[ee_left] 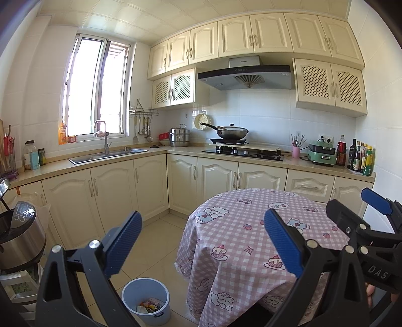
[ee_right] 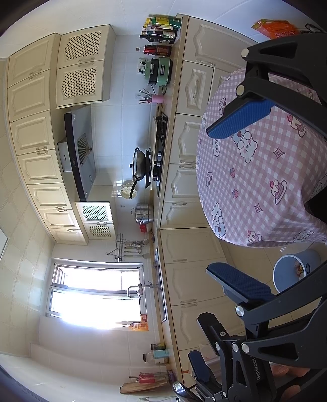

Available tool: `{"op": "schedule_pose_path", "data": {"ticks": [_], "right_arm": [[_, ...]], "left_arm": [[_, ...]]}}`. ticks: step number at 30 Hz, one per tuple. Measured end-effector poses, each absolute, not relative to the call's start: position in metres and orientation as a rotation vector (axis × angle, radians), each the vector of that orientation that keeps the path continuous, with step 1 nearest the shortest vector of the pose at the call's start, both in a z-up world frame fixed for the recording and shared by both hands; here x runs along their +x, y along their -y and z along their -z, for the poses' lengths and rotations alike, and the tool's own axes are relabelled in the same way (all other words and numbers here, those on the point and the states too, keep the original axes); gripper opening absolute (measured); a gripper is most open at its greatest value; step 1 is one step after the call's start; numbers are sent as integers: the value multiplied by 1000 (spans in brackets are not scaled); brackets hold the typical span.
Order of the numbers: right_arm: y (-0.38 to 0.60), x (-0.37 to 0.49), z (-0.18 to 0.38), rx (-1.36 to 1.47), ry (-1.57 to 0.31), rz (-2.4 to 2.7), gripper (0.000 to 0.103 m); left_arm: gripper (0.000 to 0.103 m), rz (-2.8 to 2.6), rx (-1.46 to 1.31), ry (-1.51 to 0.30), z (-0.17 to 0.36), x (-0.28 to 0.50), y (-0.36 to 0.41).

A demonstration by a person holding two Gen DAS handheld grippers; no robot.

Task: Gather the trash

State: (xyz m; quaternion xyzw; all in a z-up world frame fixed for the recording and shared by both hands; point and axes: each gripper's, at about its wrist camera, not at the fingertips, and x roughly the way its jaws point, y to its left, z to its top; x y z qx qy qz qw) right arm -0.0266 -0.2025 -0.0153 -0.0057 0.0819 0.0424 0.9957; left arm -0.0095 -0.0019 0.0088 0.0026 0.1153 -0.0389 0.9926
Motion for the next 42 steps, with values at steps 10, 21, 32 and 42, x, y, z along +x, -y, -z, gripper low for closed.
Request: {"op": "schedule_pose_path", "data": {"ticks": [10,21,32,42], "right_arm": [[203,-25,16,-13,-168,-86,95],[204,-23,18,-12,-171,-89,95],[204,-23,20,-12,-174,-93,95],[204,-22,22,-12,-177,-95,95]], "left_arm": [[96,78,5,-233,-9,-9,1],[96,76,5,-234,-10,-9,0],[96,77,5,-234,-10,-9,0],[96,77,4,-234,-9,-9,0]]}}
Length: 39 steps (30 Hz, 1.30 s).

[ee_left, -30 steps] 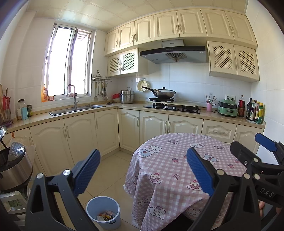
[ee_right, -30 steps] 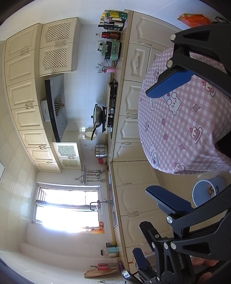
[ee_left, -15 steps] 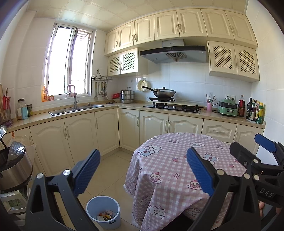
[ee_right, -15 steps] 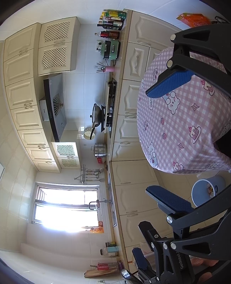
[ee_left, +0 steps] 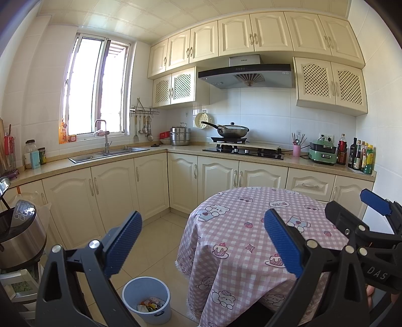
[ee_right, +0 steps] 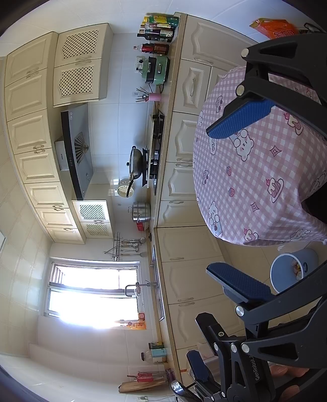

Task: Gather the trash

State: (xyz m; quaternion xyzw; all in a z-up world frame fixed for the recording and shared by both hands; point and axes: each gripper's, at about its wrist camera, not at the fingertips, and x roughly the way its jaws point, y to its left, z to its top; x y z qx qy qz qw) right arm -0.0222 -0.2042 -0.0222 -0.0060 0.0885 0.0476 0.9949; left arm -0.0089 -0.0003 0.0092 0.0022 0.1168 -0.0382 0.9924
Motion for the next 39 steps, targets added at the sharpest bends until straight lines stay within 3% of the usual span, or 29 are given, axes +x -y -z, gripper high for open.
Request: {"op": "schedule_pose_path", "data": {"ticks": [39], "right_arm": [[201,-18,20,-19,-178,-114,95]], "left_arm": [[96,65,-1,-238,-5,-10,-9]]}}
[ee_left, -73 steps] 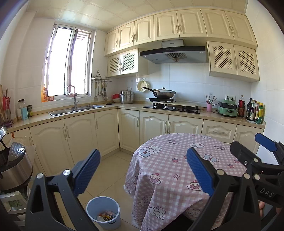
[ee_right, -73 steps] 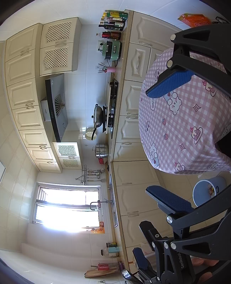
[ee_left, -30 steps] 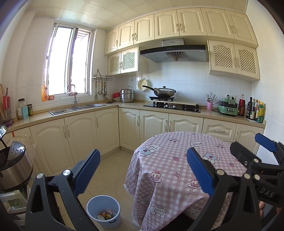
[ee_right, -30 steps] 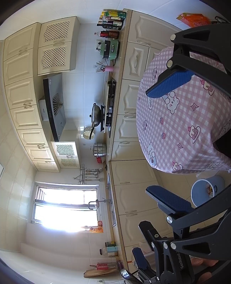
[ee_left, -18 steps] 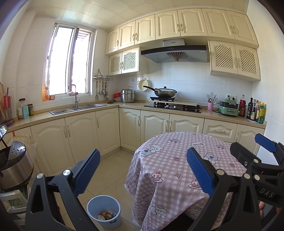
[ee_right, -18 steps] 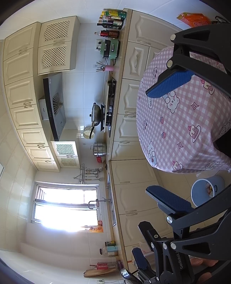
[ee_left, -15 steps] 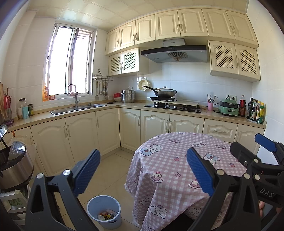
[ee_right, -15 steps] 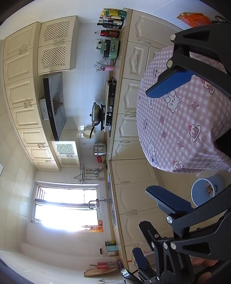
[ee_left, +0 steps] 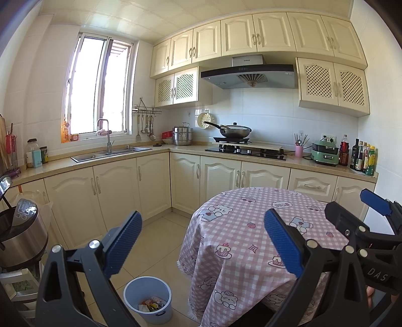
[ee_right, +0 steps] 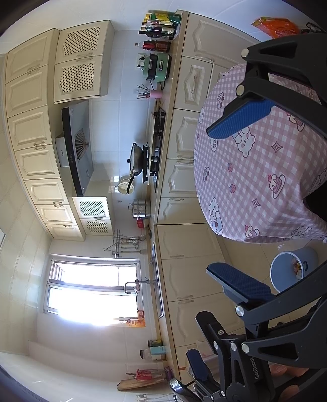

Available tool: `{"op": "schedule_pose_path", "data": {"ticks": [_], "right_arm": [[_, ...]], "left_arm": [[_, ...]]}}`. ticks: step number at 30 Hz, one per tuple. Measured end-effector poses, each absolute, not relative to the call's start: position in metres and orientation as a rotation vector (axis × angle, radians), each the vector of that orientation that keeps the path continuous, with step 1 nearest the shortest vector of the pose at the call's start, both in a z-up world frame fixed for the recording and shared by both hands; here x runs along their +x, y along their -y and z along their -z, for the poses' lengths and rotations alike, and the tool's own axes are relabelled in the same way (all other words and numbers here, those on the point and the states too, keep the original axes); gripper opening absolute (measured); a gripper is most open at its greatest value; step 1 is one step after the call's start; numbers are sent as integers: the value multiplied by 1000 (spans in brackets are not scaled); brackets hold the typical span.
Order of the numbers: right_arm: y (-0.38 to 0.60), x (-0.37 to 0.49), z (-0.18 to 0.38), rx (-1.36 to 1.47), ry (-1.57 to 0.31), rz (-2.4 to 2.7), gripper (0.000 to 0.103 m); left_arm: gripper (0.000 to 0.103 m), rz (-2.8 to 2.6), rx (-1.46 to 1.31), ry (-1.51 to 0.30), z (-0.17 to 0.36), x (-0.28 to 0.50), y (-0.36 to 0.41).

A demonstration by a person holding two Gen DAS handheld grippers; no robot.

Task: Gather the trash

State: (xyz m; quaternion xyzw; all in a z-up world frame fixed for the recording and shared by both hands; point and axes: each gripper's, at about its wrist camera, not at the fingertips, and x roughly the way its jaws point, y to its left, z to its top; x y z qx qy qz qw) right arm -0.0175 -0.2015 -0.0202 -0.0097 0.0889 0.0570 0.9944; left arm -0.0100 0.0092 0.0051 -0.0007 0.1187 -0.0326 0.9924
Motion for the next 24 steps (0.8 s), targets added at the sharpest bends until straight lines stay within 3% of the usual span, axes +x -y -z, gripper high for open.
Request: {"op": "schedule_pose_path", "data": {"ticks": [24], "right_arm": [[207,27,39,-11,-269,-127,95]], "left_arm": [[96,2,24,-340,19,27,-18]]}}
